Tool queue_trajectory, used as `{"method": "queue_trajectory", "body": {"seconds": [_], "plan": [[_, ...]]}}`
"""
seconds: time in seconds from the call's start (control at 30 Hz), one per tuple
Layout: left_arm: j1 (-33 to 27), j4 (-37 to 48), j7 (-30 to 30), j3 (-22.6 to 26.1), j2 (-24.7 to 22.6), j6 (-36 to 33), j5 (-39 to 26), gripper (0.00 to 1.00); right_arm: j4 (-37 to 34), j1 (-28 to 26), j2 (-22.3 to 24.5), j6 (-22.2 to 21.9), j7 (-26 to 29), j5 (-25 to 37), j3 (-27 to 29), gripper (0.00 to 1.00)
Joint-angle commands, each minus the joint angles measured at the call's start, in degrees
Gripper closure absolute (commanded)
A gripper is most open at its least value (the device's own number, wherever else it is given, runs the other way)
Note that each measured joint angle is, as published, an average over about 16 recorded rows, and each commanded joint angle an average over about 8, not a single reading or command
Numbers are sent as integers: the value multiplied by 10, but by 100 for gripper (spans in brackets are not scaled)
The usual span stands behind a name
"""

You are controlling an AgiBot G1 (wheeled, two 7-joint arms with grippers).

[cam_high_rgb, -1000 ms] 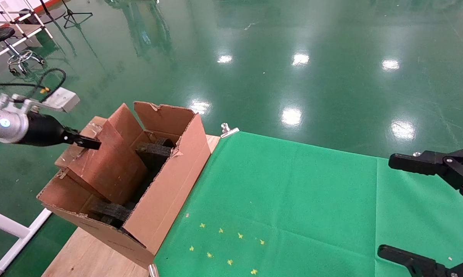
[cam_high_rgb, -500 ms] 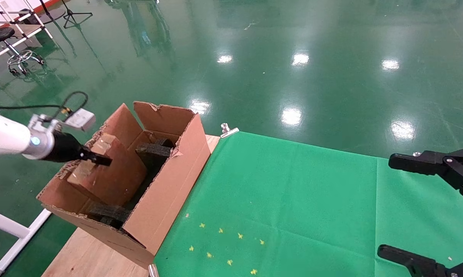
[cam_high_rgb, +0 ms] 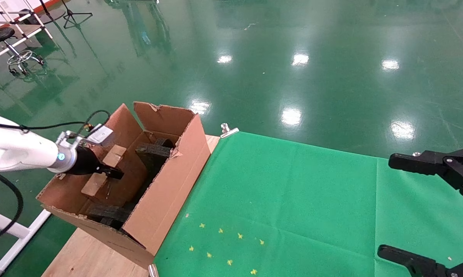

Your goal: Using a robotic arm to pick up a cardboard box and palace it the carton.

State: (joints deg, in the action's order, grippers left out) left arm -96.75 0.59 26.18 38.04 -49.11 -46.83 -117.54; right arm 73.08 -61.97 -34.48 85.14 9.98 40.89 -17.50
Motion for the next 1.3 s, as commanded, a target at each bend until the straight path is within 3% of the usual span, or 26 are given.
{"method": "queue_trajectory", "body": {"seconds": [0.03, 0.77, 1.3], "plan": [[7, -1, -2, 1, -4, 7, 0, 0, 0, 0, 0, 0, 0, 0, 0, 0], [-7, -6, -8, -5, 6, -17, 4, 0, 0, 0, 0, 0, 0, 0, 0, 0], [-101, -79, -69, -77, 83, -220, 113, 0, 0, 0, 0, 0, 0, 0, 0, 0]]}}
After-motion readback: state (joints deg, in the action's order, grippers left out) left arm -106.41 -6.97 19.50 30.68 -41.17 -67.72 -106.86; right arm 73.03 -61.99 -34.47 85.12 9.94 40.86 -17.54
